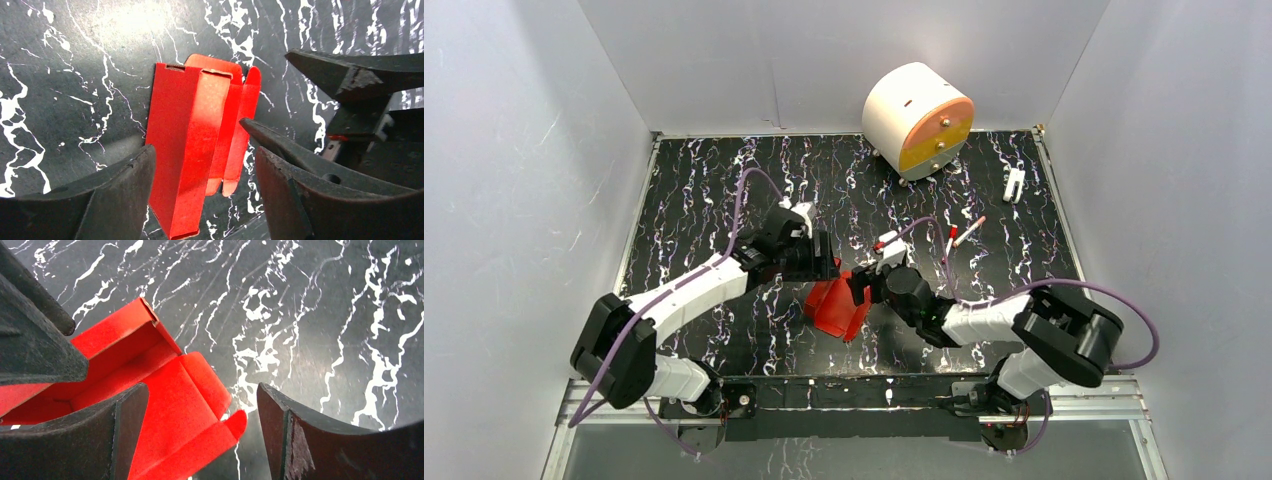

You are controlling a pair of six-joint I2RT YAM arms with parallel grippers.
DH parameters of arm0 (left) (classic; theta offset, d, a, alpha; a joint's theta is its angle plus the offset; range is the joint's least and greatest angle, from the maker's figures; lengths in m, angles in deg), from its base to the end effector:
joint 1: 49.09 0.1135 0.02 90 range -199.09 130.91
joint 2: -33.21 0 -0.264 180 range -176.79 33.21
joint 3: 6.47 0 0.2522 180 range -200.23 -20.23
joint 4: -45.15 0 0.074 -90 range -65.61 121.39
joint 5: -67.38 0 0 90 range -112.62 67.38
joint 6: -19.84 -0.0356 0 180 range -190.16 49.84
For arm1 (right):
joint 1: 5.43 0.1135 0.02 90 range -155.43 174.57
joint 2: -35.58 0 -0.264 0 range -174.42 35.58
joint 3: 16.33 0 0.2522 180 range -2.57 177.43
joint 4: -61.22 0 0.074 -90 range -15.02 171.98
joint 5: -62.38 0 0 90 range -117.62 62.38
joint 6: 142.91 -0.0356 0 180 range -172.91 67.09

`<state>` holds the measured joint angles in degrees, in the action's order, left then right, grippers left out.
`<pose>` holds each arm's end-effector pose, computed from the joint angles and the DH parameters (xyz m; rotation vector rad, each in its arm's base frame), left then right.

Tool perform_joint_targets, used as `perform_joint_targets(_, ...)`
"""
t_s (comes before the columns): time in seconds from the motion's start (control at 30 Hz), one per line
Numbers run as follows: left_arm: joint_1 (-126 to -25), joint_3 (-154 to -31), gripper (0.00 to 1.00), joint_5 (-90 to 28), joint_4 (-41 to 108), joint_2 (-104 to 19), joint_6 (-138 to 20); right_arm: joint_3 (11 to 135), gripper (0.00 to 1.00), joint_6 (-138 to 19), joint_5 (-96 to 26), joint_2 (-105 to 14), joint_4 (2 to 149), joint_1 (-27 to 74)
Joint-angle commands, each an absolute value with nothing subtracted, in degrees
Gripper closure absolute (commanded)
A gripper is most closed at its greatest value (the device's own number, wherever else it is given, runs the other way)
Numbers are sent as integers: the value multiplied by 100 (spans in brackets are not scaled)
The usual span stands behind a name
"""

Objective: Fold the paper box

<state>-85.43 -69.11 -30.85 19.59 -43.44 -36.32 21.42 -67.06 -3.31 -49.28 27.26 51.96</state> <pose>0.2289 -0.1747 0.2397 0.1327 2.3807 -0.7854 0.1587 0.2209 0.1674 -0.3738 1.7700 0.5153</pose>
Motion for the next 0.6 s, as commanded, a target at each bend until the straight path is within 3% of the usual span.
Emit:
perform_joint_targets(0.0,-8683,-7176,30,-2664,1602,-4549,-3929,2188,11,-7570,-69,-4295,4005,5197)
perform_joint_targets(0.13,-8711,-7199,32,-2704,1645,-4735,-3931,2275,8,-7905,-1,-3850,4700,5161)
perform_joint_targets(0.33,-8715,-6905,53,-2765,1944,-4696,-3771,2586,6,-8540,-118,-3512,5706,5120)
perform_joint_targets(0.57,-8646,-6373,63,-2657,2368,-4226,-3392,2647,6,-9025,-388,-3272,6023,5083)
